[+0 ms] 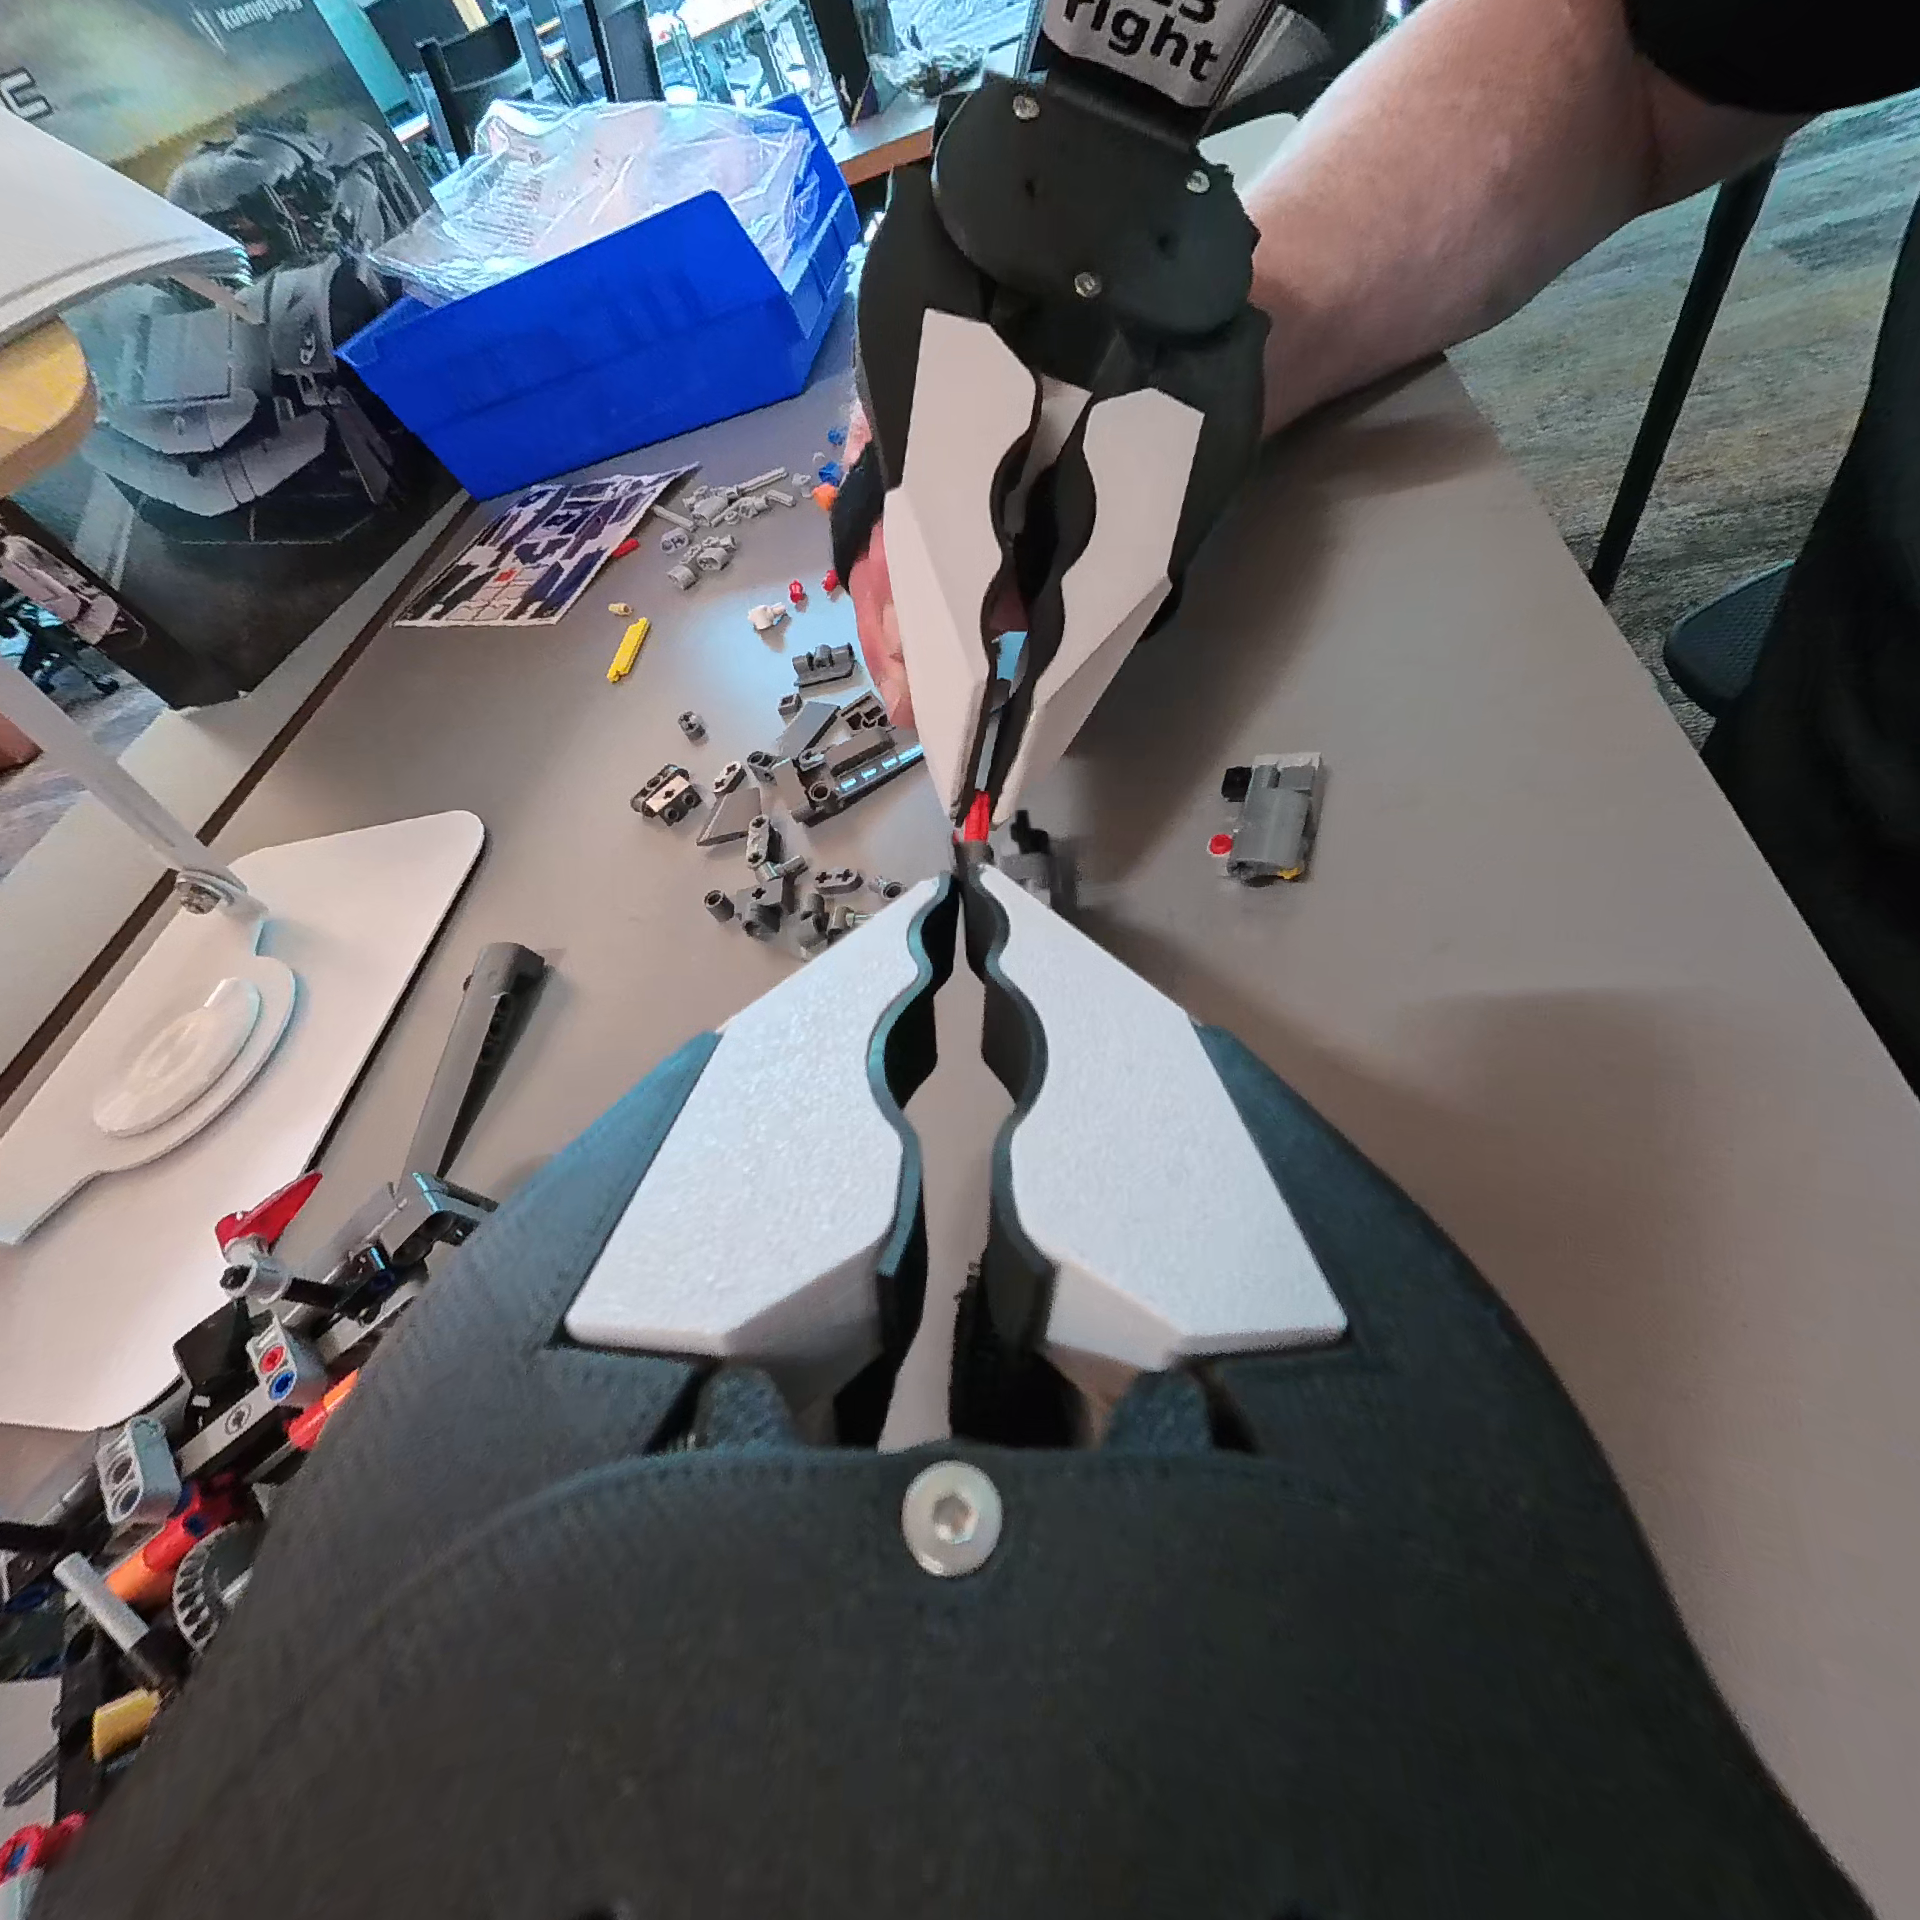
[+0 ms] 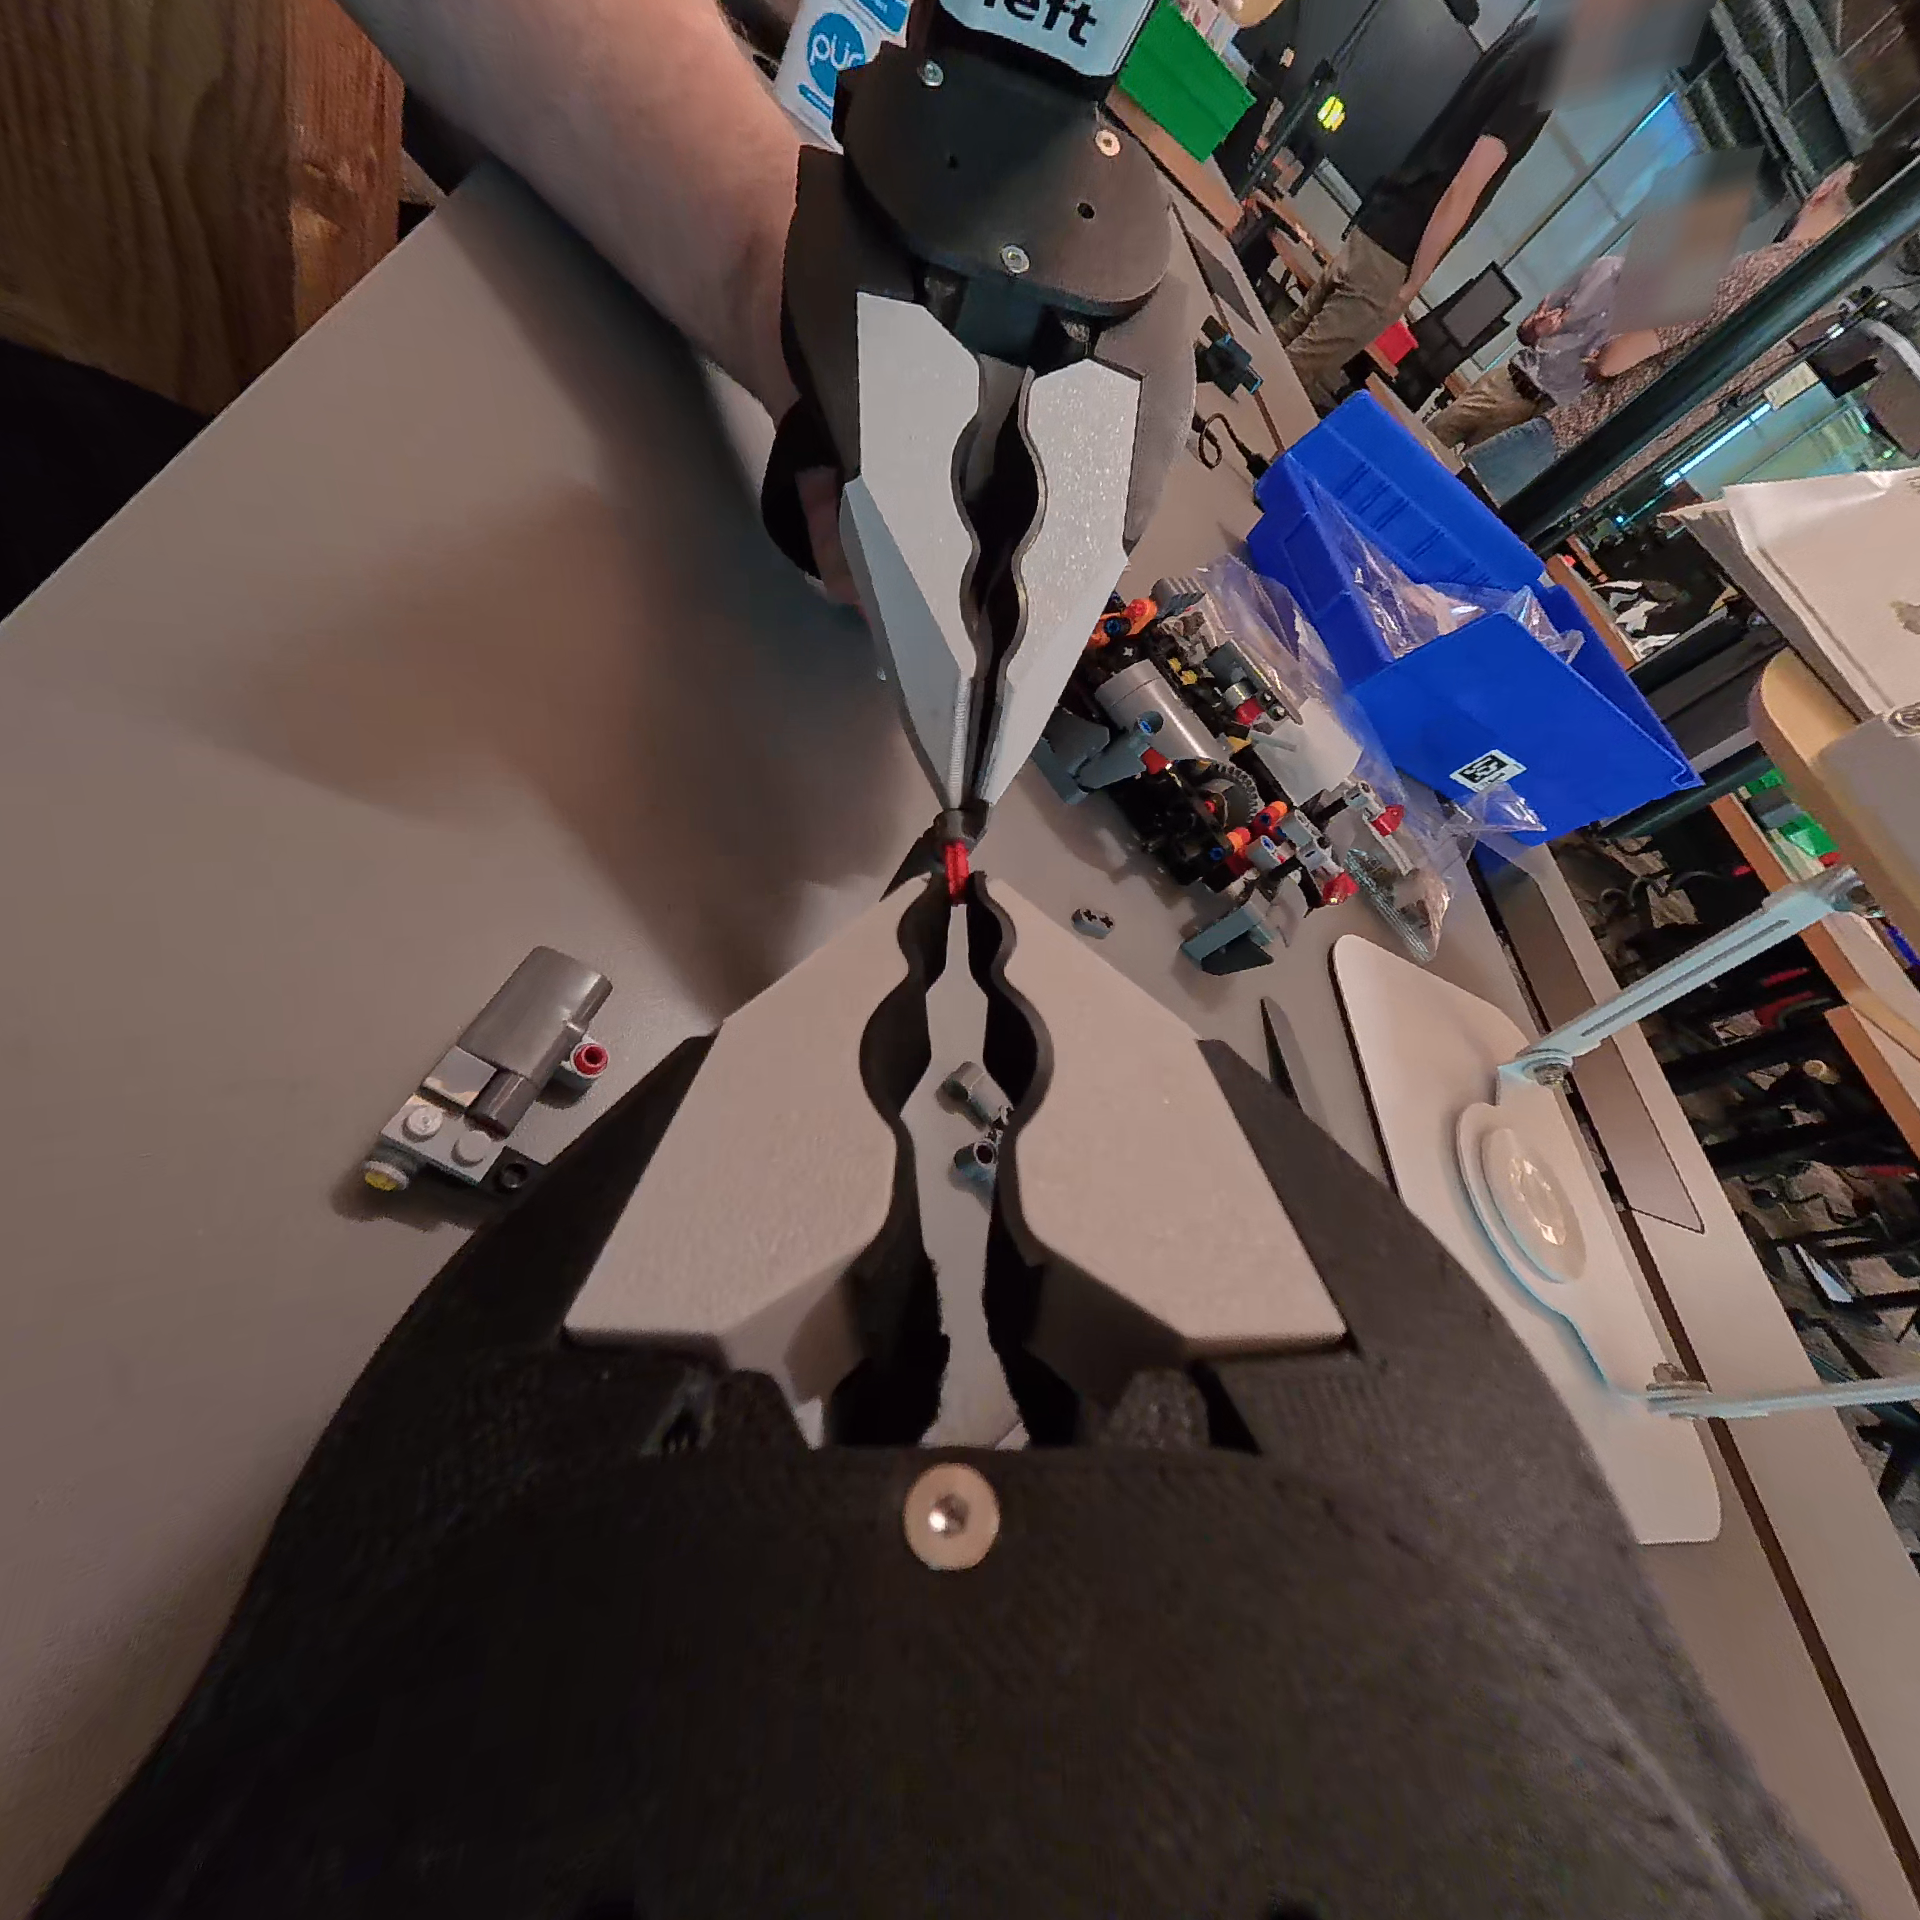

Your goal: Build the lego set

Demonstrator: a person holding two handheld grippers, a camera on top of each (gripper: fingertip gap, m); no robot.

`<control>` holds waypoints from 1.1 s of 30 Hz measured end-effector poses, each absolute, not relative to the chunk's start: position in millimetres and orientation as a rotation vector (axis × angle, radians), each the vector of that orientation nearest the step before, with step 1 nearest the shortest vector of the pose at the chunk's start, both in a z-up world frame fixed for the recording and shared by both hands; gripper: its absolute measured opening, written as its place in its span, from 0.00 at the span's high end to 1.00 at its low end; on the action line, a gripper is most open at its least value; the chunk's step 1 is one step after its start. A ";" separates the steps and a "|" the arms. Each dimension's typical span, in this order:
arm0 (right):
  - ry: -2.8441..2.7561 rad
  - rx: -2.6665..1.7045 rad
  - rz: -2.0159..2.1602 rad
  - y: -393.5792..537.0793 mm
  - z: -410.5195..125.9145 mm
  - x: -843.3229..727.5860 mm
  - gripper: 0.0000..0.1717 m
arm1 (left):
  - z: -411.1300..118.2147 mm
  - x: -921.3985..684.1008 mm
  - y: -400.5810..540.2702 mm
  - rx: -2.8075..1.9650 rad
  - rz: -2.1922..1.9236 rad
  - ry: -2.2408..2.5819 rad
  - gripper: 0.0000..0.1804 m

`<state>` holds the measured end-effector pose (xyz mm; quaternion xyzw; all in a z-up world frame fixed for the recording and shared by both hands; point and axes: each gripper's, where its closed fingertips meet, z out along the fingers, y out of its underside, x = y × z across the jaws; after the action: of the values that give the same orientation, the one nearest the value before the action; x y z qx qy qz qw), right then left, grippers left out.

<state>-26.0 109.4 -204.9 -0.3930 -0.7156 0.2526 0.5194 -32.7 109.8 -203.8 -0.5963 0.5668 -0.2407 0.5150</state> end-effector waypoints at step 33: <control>-1.797 -1.012 0.732 117.0 -212.1 -29.1 1.00 | -211.3 -35.3 115.1 -1.444 -0.483 1.388 1.00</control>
<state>-29.1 117.0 -212.1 -0.4108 -0.7297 0.2972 0.4587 -35.3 115.1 -211.3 -0.6010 0.5776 -0.2012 0.5145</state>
